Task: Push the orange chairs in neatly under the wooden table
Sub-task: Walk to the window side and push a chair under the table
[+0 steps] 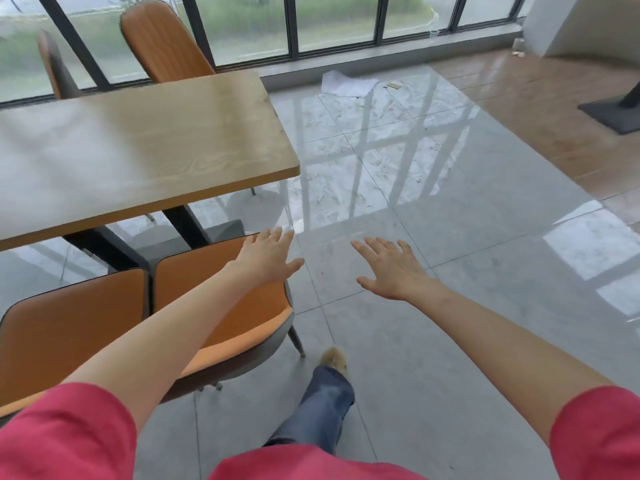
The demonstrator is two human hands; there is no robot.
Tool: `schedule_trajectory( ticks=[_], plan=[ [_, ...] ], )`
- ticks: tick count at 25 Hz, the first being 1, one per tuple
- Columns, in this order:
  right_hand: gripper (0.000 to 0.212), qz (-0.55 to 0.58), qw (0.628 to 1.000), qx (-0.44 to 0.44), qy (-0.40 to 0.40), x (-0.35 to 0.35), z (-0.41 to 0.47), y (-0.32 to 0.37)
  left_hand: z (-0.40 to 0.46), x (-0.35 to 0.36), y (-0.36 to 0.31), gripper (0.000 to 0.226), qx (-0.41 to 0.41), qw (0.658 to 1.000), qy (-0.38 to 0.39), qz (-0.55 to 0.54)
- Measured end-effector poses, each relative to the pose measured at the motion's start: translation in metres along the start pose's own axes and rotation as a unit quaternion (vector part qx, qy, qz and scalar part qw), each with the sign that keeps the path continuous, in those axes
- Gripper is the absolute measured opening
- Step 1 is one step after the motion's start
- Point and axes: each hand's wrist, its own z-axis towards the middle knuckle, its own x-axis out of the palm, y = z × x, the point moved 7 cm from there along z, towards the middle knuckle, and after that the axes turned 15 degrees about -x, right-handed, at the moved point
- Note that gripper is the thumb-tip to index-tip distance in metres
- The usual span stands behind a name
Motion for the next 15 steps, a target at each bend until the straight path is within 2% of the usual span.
schedule_trajectory(
  ticks=[9, 15],
  plan=[
    [0.070, 0.009, 1.000, 0.023, 0.014, -0.051, 0.098, -0.138, 0.162, -0.047, -0.079, 0.069, 0.027, 0.998, 0.048, 0.017],
    [0.070, 0.022, 0.999, 0.027, 0.017, -0.082, 0.160, -0.222, 0.254, -0.089, -0.123, 0.069, 0.031, 0.998, 0.041, 0.039]
  ],
)
